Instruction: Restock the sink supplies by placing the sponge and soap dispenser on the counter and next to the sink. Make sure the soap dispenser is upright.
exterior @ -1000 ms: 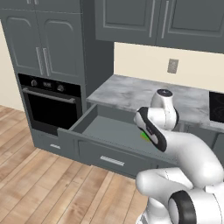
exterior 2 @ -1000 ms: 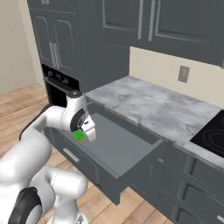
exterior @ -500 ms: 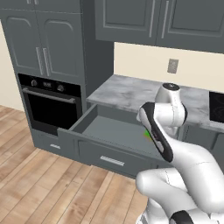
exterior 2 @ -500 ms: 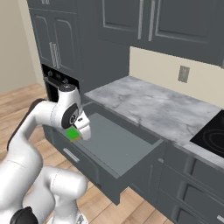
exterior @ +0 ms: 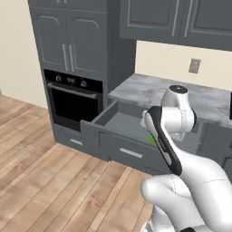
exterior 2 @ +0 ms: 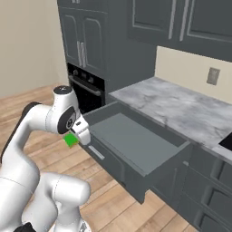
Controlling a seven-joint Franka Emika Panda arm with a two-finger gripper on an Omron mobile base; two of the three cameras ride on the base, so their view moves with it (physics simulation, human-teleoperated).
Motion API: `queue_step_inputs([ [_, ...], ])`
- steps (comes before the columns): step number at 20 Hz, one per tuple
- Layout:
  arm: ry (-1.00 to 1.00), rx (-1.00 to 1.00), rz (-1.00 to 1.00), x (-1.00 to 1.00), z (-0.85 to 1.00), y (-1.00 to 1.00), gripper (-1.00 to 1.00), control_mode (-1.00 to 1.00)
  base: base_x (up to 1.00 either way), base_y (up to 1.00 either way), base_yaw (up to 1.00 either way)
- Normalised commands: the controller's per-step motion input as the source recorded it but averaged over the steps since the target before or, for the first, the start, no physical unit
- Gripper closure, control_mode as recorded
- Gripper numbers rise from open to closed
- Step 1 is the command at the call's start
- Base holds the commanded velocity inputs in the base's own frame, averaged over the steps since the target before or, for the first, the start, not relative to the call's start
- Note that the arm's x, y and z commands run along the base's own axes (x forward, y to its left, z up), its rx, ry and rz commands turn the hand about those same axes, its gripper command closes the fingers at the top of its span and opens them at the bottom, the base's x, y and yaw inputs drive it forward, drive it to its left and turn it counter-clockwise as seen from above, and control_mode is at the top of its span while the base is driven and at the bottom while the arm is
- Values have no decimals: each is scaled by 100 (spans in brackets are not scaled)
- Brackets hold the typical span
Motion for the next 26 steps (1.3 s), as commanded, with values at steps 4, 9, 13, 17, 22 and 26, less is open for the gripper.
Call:
queue_step_inputs([
  [4, 0, 0, 0, 0, 0, 0, 100, 100, -46, 55, 38],
  [9, 0, 0, 0, 0, 0, 0, 100, 100, -48, 51, 44],
  [13, 0, 0, 0, 0, 0, 0, 100, 100, -34, 13, 53],
  [17, 0, 0, 0, 0, 0, 0, 100, 100, -29, 1, 59],
  [22, 0, 0, 0, 0, 0, 0, 100, 100, -38, 1, 63],
  [26, 0, 0, 0, 0, 0, 0, 100, 100, -43, 4, 65],
])
